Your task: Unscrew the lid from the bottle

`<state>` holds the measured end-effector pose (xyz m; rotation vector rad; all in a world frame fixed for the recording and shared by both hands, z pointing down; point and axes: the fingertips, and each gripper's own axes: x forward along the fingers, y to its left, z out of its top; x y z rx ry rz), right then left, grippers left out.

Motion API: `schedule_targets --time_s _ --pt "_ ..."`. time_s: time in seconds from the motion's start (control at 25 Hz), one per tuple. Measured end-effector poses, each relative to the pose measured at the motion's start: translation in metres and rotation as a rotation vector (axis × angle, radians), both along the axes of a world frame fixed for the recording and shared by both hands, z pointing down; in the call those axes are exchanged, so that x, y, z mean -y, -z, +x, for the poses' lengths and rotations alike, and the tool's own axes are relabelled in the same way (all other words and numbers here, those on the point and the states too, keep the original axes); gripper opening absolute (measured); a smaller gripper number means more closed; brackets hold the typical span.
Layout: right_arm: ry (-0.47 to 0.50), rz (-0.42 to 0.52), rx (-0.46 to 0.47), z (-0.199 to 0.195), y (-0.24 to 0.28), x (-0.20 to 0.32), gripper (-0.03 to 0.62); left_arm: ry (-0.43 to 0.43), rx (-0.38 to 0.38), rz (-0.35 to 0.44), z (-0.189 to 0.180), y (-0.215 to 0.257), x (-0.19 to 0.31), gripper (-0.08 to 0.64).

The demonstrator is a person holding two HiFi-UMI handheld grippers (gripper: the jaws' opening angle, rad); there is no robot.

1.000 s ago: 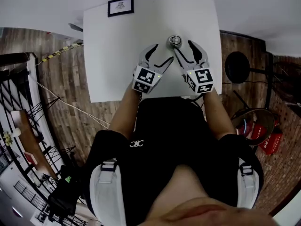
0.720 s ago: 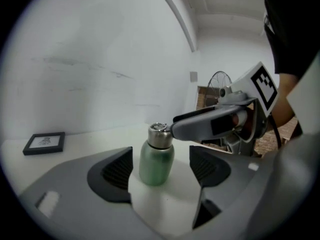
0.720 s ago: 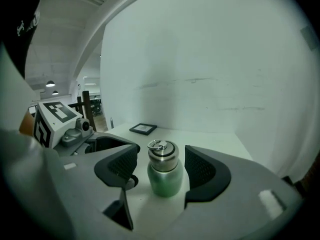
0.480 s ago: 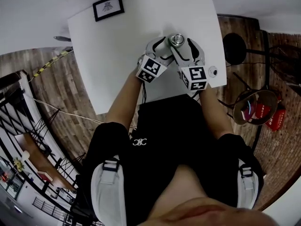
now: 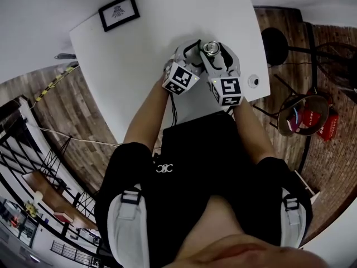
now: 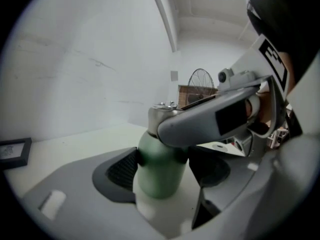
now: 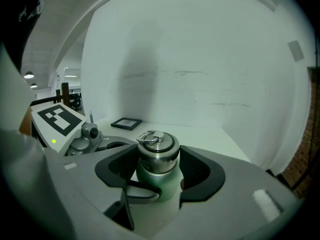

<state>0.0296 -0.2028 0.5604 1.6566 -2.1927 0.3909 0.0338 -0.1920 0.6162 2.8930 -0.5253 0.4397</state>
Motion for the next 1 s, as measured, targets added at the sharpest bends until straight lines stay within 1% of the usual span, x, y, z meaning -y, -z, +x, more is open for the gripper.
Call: schedule_targets --time_s 0.08,0.2,0.4,0.48,0.56,0.64,0.76,0.88,1.0 --pt "0.019 0.016 -0.02 -0.001 0.001 0.0 0.259 -0.015 -0.012 0.01 -0.001 0.001 0.0 0.371" --pt "0.07 0.011 -0.03 -0.001 0.0 -0.001 0.258 -0.038 -0.009 0.02 0.0 0.0 -0.002 0.367" --pt "0.18 0.006 -0.032 -0.004 -0.003 -0.004 0.255 -0.05 -0.006 0.023 -0.002 -0.003 -0.002 0.367" --pt "0.253 0.014 -0.022 -0.003 -0.004 -0.003 0.255 -0.059 -0.01 0.026 -0.001 -0.002 -0.002 0.367" --pt "0.355 0.009 -0.019 -0.003 -0.003 -0.004 0.256 -0.068 -0.007 0.032 0.0 -0.001 -0.003 0.365" --pt "0.478 0.001 -0.029 -0.004 -0.003 -0.005 0.256 -0.078 -0.005 0.038 0.0 -0.002 -0.003 0.365" --pt "0.696 -0.021 -0.059 -0.008 -0.007 -0.006 0.256 -0.098 0.0 0.046 -0.002 -0.005 -0.001 0.365" --pt "0.925 -0.041 -0.084 -0.009 -0.011 -0.008 0.256 -0.109 0.02 0.047 -0.002 -0.008 -0.001 0.364" --pt "1.137 -0.084 -0.116 -0.01 -0.011 -0.01 0.256 -0.115 0.042 0.042 -0.001 -0.007 -0.001 0.364"
